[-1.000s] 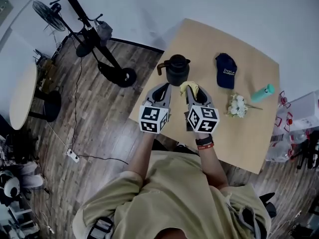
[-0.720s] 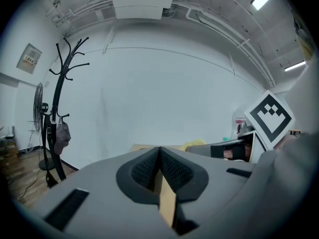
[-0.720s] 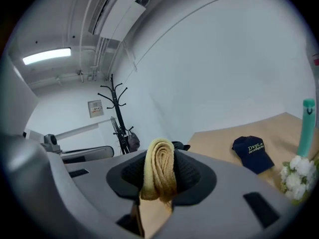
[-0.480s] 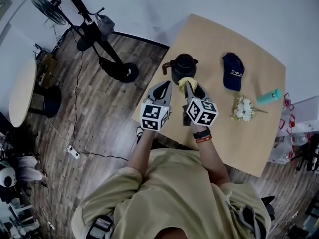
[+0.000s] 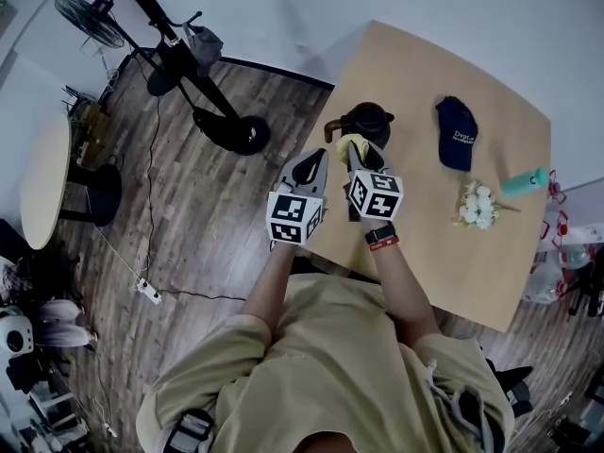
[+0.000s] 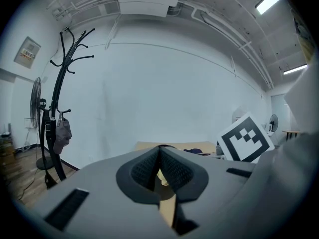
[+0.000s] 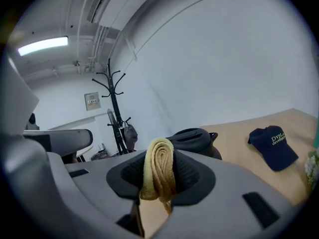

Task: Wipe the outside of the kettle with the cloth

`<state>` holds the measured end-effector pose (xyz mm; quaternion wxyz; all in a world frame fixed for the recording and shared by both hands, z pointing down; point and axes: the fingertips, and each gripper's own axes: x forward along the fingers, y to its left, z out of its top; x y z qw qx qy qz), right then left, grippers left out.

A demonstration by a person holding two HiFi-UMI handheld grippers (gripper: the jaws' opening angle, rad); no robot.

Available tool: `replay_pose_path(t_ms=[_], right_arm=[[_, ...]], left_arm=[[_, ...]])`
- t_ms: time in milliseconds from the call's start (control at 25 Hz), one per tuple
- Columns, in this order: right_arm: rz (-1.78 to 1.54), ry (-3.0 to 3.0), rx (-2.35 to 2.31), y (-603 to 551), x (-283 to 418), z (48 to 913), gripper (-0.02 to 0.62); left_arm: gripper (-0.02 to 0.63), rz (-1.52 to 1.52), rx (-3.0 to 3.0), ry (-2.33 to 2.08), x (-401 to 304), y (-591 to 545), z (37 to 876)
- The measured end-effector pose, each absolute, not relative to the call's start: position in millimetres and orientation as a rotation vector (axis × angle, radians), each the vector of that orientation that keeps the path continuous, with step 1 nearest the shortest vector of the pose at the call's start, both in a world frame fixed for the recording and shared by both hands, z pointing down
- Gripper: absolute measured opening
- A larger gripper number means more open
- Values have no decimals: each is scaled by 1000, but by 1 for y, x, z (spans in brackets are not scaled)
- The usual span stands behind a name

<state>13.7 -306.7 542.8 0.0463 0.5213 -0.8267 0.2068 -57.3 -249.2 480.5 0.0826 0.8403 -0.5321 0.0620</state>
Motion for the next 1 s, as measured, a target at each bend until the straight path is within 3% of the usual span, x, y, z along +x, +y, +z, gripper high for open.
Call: replay_pose_path(t_ms=[440,1000], right_arm=[[441,-2414,1585,-333,-10,569,132],[436,-2370,1567,-333,-4,581,130]], left_arm=[[23,206,2524,-1574,-89,-257,485],[23,243,2543,-1552,-71,-261,493]])
